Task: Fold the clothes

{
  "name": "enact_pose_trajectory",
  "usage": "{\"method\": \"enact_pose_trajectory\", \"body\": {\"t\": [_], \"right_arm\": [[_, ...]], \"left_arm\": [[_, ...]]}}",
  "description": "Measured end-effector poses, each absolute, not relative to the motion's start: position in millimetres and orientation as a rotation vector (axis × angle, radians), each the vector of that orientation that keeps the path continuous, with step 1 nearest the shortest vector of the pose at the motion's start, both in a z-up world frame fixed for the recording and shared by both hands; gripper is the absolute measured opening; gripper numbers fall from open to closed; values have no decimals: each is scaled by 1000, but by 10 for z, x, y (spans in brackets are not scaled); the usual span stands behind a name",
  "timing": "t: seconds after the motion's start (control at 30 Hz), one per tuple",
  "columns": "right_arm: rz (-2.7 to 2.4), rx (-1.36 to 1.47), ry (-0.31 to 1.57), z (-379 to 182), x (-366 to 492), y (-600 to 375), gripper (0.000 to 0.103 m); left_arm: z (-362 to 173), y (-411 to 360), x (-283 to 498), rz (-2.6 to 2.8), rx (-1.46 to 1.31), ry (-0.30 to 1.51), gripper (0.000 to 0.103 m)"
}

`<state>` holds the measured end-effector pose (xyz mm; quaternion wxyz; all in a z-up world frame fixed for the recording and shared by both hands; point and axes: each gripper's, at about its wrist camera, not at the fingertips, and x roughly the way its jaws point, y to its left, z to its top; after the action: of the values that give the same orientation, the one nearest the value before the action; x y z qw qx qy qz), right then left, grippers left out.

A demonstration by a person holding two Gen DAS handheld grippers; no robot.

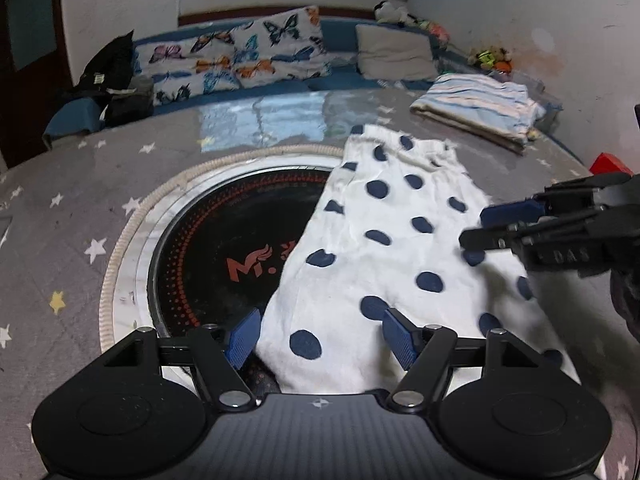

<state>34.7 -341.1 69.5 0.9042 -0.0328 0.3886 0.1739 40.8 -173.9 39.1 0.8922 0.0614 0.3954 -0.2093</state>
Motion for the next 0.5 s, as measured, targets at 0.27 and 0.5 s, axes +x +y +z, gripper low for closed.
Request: {"method": "enact_pose_trajectory", "body": {"t": [0.27,0.5], "right_arm": [[575,-133,799,732,-350,-3123,40],[651,-231,783,598,-880,-2950,40]], "left_arm": [[376,-1688,122,-496,152,804,69],[229,-1619,-27,-480,197,786,72]]}}
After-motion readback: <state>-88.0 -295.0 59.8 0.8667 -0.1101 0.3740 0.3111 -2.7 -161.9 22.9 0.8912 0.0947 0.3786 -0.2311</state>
